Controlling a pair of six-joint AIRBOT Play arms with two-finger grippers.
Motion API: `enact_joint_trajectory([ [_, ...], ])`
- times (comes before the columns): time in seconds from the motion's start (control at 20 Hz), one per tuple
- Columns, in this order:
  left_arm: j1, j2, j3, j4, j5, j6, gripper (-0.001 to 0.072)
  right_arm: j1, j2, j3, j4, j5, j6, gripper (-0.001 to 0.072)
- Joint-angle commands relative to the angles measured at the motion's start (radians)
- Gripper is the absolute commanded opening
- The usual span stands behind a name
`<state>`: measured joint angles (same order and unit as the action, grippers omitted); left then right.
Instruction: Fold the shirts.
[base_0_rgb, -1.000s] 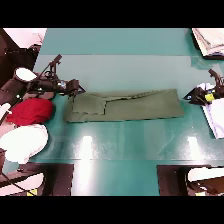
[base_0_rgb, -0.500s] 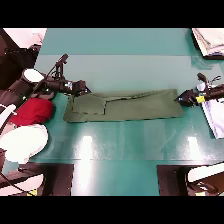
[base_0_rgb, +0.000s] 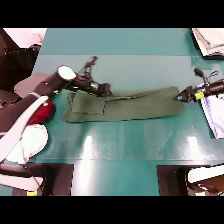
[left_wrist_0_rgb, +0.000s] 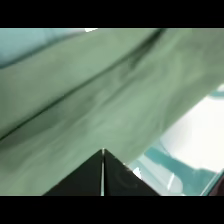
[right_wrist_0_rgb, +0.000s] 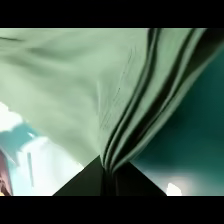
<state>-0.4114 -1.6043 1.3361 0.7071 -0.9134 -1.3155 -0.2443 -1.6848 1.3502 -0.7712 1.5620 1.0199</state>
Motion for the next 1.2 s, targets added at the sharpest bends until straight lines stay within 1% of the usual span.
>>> enact_joint_trajectory([
  [0.0,-0.1,-0.2,0.188,0.01,-0.028,-0.024,0.0025,0.031,0.126,0.066,0.111,0.017,0.1,0.0016],
  [0.05,-0.12,-0.248,0.231,0.027,-0.038,-0.03,0.0025,0.053,0.159,0.106,0.118,0.018,0.126,0.0015],
  [0.15,-0.149,-0.319,0.292,0.08,-0.046,-0.079,0.0025,0.113,0.212,0.198,0.118,0.02,0.18,0.0015],
  [0.3,-0.156,-0.358,0.315,0.097,-0.026,-0.122,0.0025,0.235,0.234,0.339,0.117,0.05,0.236,0.0014],
  [0.45,-0.156,-0.359,0.315,0.098,0.008,-0.121,0.0025,0.367,0.23,0.421,0.114,0.043,0.24,0.0014],
  [0.6,-0.156,-0.359,0.315,0.098,0.043,-0.121,0.0026,0.473,0.187,0.496,0.114,0.051,0.24,0.0015],
  [0.75,-0.154,-0.357,0.315,0.099,0.022,-0.117,0.0025,0.536,0.129,0.562,0.113,0.063,0.24,0.0015],
  [0.85,-0.142,-0.352,0.317,0.103,-0.016,-0.118,0.0025,0.563,0.097,0.599,0.113,0.065,0.24,0.0015],
  [1.05,-0.109,-0.256,0.318,0.194,-0.031,-0.118,0.0024,0.59,0.058,0.638,0.114,0.064,0.24,0.0015],
  [1.15,-0.068,-0.18,0.317,0.28,-0.064,-0.119,0.0024,0.608,0.054,0.637,0.102,0.052,0.24,0.0014],
])
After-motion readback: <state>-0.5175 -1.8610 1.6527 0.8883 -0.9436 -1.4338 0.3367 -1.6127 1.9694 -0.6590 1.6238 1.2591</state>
